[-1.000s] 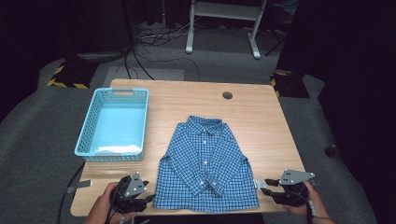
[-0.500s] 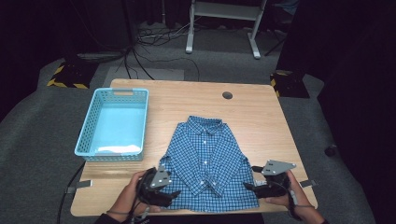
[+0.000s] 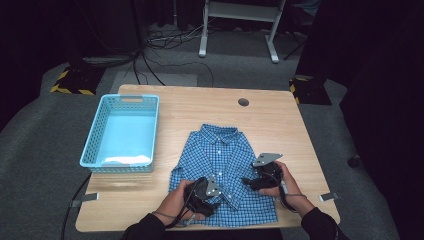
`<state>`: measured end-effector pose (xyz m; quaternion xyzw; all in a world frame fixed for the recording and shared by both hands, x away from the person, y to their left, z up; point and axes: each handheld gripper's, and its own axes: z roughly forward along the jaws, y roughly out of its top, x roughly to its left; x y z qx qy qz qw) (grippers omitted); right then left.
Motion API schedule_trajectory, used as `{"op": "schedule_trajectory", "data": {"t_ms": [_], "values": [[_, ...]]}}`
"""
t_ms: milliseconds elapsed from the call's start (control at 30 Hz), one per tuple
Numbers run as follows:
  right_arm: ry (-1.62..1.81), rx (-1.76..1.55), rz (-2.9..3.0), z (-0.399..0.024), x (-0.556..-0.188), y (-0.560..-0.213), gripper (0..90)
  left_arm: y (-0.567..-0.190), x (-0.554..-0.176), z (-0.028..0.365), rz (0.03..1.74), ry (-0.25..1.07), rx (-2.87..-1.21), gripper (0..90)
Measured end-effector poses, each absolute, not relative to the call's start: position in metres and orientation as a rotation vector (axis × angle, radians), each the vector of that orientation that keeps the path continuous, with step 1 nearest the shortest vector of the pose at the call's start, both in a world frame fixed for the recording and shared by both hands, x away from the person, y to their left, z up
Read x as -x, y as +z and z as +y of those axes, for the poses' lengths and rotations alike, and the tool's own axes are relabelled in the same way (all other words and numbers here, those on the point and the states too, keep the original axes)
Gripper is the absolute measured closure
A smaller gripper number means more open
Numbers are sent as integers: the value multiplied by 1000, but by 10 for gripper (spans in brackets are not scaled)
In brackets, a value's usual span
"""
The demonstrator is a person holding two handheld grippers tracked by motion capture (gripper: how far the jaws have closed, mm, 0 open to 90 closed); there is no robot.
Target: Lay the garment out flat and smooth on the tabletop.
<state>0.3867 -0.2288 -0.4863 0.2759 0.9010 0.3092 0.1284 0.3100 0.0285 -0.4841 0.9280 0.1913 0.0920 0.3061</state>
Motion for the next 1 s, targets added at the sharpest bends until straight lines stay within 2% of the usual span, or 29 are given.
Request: {"op": "schedule_trajectory", "data": {"t_ms": [67,267,300,333,1000], "values": [[910,-810,2617,-233,-389,-487,302,-483,-311,26,480,251,-2463,509],[945,-868,2606,-246,-397,-489,325,-480,-315,21,465,294,-2467,714],[937,-874,2604,-248,-398,-488,332,-479,-316,22,465,280,-2453,812],[936,-881,2603,-249,-398,-488,335,-477,-317,23,461,279,-2454,838],[903,-919,2568,-264,-406,-487,337,-457,-318,39,481,321,-2364,856]]}}
